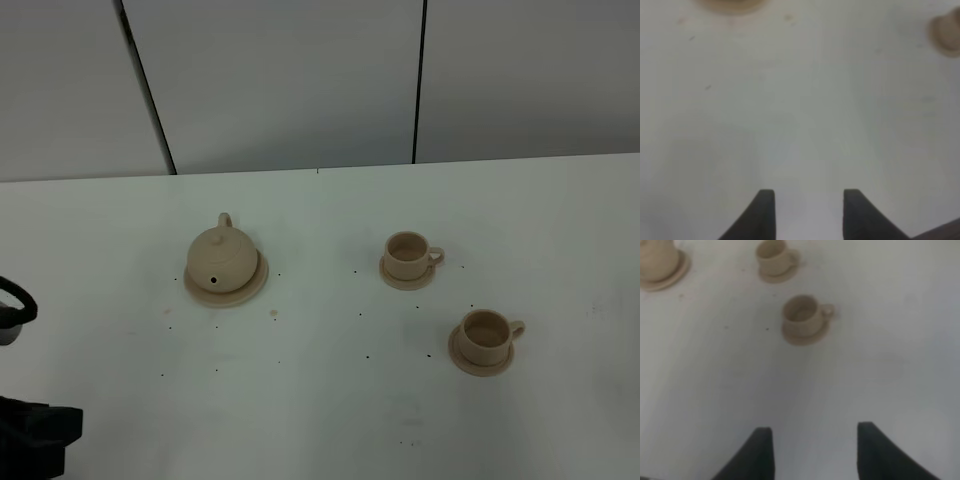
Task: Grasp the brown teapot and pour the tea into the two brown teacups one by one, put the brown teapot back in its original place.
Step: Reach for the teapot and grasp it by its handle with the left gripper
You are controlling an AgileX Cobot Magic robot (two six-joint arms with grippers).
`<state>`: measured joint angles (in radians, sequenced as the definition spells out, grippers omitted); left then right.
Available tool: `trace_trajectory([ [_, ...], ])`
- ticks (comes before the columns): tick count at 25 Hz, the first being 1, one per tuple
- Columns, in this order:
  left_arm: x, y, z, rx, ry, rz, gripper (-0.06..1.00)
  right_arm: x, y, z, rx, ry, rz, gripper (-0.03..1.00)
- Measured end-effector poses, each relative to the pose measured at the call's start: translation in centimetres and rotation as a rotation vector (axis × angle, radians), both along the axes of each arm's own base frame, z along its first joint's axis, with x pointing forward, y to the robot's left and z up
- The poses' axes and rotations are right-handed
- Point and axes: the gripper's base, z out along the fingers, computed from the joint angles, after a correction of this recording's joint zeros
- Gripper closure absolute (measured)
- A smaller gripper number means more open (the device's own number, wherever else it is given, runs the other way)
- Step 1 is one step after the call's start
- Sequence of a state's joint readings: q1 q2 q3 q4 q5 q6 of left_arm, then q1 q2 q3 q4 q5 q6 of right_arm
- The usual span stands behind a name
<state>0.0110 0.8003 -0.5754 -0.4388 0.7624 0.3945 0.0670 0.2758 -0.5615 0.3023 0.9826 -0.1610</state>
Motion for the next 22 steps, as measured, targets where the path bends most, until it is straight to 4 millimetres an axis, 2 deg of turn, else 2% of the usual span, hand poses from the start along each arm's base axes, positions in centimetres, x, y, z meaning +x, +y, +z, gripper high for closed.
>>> trace_trajectory([
  [8,-0.3,1.3,-0.6,0.105,0.077,0.104,0.55,-2.4,-1.1,-1.9,-0.014,-0.026,-0.115,0.59],
  [13,-0.3,1.7,0.6,0.149,0.080,0.132,0.55,-3.8,-1.7,-2.3,-0.025,-0.058,-0.173,0.59],
  [17,-0.2,2.0,1.4,0.164,0.069,0.152,0.55,-4.3,-1.9,-2.4,0.032,-0.070,-0.224,0.59],
  [22,-0.2,2.0,1.5,0.169,0.072,0.158,0.55,-4.1,-2.2,-2.8,0.020,-0.070,-0.254,0.59],
])
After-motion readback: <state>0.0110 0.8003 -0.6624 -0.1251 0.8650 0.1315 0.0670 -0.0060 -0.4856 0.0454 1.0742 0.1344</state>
